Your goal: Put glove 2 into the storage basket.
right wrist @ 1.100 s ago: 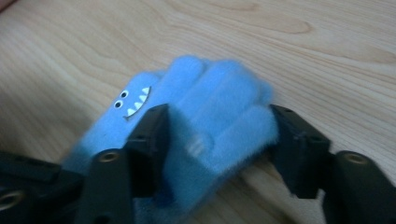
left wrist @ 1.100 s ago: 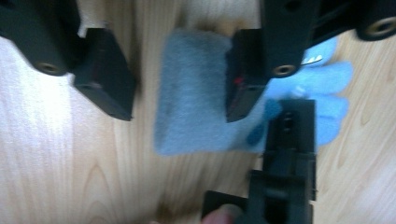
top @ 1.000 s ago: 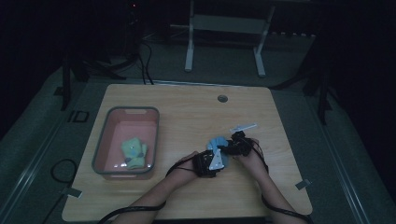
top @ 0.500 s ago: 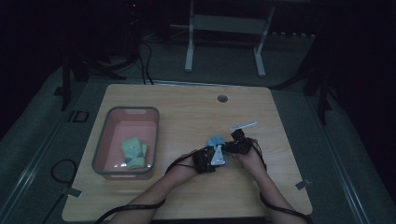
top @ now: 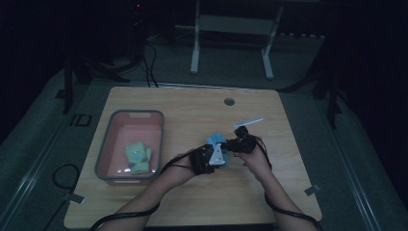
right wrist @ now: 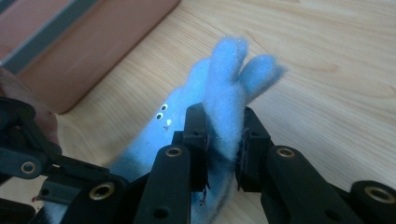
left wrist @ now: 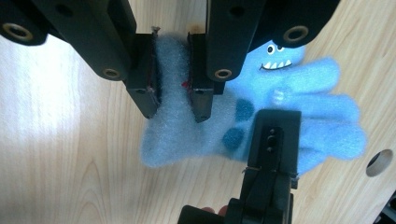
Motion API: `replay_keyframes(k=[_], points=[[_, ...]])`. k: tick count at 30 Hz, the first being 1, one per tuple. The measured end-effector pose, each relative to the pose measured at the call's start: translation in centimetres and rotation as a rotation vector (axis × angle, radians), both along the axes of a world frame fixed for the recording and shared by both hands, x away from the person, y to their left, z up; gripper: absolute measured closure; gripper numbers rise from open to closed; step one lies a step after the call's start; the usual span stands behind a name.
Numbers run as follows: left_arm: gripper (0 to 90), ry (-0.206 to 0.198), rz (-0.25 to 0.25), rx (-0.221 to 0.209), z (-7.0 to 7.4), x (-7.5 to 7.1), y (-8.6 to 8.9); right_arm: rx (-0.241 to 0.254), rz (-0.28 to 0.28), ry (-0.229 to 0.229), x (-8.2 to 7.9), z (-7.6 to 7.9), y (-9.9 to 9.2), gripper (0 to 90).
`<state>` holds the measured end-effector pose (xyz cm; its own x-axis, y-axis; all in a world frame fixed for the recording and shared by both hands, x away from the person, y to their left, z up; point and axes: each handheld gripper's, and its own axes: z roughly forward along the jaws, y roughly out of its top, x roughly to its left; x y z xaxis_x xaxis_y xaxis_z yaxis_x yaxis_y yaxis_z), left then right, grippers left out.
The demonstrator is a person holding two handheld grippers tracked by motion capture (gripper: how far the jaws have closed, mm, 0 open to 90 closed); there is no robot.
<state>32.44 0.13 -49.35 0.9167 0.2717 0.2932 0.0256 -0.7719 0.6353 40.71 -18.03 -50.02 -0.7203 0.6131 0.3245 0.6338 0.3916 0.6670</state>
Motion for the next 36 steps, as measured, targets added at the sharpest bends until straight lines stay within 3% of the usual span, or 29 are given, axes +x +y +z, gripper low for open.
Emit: replay_keyframes(k=[10, 13, 15, 23, 36], points=[[78.0, -0.01, 0.021, 0.037, 2.4, -0.9, 2.2, 0.026, 0.043, -0.009, -0.2, 1.9, 2.1, 77.4], [77.9, -0.022, 0.036, 0.056, 3.3, -1.2, 3.1, 0.031, 0.07, -0.019, -0.3, 3.0, 3.5, 77.4], [78.0, -0.022, 0.036, 0.056, 3.3, -1.2, 3.1, 0.034, 0.074, -0.025, -0.3, 3.2, 3.8, 77.4], [78.0, -0.024, 0.08, 0.058, 4.7, -1.8, 5.8, 0.043, 0.13, -0.029, 0.1, 4.6, 6.5, 77.4], [78.1, -0.018, 0.159, 0.083, 5.8, -2.8, 10.7, 0.051, 0.219, -0.036, 0.2, 5.8, 12.3, 77.4]])
